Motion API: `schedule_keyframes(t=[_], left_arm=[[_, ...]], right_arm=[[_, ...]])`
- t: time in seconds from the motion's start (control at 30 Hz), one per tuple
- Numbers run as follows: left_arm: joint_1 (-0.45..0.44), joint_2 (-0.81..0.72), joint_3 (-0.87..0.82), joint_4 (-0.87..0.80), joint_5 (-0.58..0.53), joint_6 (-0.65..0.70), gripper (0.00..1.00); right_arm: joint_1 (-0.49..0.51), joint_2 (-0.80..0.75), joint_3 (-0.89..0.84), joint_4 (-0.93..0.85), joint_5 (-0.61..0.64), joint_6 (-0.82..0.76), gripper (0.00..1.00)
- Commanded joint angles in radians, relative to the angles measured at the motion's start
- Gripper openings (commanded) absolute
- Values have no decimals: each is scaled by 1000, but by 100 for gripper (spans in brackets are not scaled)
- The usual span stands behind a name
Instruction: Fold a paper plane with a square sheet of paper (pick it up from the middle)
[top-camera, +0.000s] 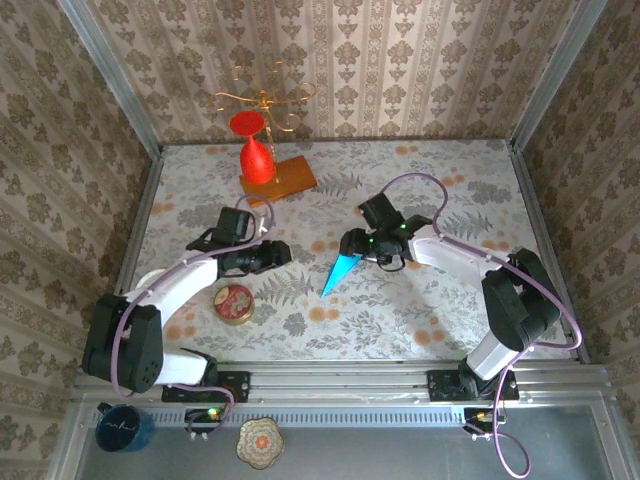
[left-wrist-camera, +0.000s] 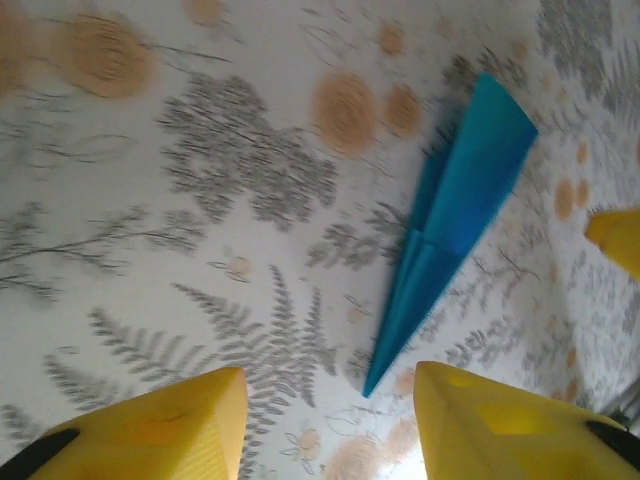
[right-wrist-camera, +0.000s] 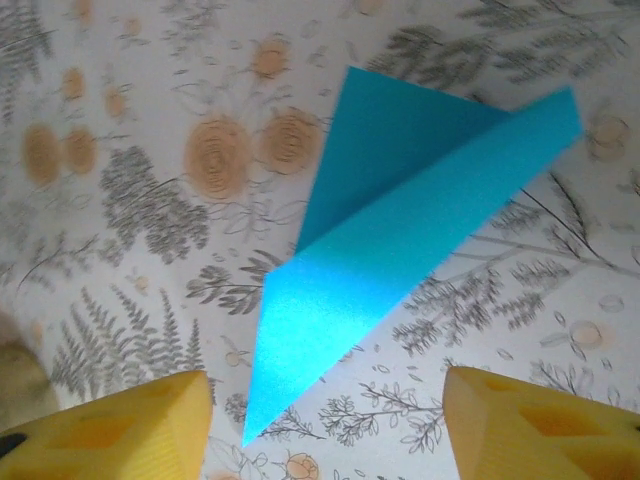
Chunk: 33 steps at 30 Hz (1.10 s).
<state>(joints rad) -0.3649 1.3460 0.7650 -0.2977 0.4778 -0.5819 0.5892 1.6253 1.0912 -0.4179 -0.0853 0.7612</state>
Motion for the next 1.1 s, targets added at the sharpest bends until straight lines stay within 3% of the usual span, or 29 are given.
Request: schedule_keyframes(t=[0.0,0.2,0.4,0.8,1.07], left_arm=[[31,-16,-11,-20,-42,24,59],[40,-28,-19,-19,-95,72,78],[43,-42,-35,-17,-105,100,88],[41,-7,-32,-3,-65,93,90],[41,-2,-26,8,-64,83,90]], right_arm=[[46,25,34,-99,162,118,67],[112,167,157,-114,189,197,69],[131,250,204,-113,250,261,67],[135,192,156,-179,337,309,52],[130,162,102,-155,327,334,39]])
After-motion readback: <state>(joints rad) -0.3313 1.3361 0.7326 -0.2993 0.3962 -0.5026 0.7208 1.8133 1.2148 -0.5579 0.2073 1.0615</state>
